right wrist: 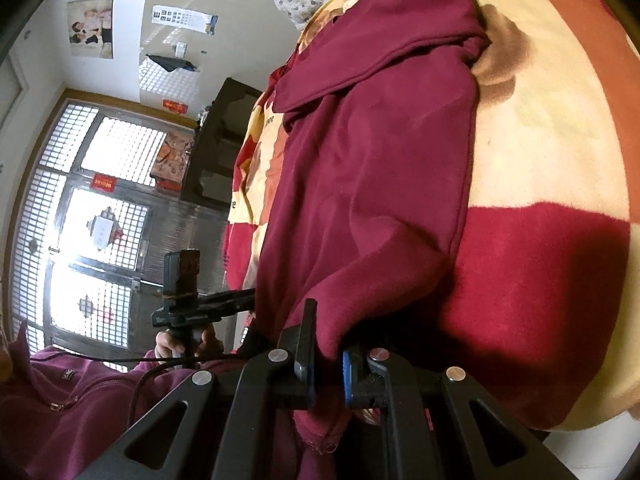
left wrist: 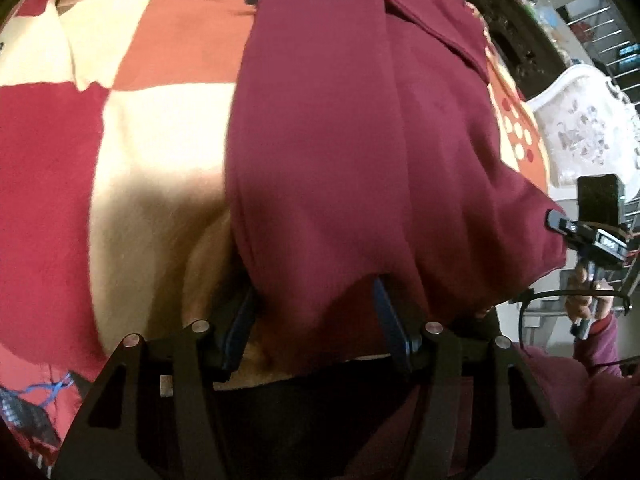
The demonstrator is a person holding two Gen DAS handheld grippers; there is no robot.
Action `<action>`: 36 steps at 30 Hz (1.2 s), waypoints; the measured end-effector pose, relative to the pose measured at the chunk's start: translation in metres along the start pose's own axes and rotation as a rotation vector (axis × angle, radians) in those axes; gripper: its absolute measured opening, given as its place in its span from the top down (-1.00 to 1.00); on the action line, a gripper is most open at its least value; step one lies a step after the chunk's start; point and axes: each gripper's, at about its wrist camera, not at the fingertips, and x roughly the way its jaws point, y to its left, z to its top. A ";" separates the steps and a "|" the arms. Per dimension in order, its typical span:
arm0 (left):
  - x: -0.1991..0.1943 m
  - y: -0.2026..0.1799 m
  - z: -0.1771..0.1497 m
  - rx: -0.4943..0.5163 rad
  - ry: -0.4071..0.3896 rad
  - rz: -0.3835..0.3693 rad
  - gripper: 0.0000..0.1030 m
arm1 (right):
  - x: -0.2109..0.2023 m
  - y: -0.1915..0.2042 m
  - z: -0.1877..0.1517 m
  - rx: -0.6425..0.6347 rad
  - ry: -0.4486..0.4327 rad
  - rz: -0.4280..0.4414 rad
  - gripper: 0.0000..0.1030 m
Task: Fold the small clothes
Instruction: 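Lay the hem over toward the collar with the left gripper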
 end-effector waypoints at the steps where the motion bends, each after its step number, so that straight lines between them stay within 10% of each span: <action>1: -0.001 0.005 -0.001 -0.020 -0.012 -0.017 0.03 | 0.000 -0.002 -0.002 0.005 -0.011 0.000 0.84; 4: -0.005 0.021 -0.003 -0.092 -0.007 -0.010 0.87 | 0.002 0.001 -0.005 -0.006 -0.022 0.004 0.84; 11: -0.045 0.004 0.039 -0.063 -0.125 -0.131 0.88 | -0.014 0.028 0.039 -0.105 -0.114 0.069 0.84; 18: -0.083 -0.018 0.153 0.010 -0.355 -0.151 0.88 | -0.034 0.030 0.135 -0.151 -0.355 0.061 0.84; 26: -0.052 -0.017 0.308 0.011 -0.474 -0.065 0.88 | -0.019 -0.021 0.259 0.015 -0.418 -0.049 0.82; 30: -0.027 0.014 0.341 -0.130 -0.434 -0.040 0.87 | -0.011 -0.052 0.300 0.085 -0.398 -0.054 0.02; 36: -0.049 0.013 0.335 -0.070 -0.424 -0.045 0.32 | -0.064 -0.033 0.296 0.003 -0.534 -0.025 -0.07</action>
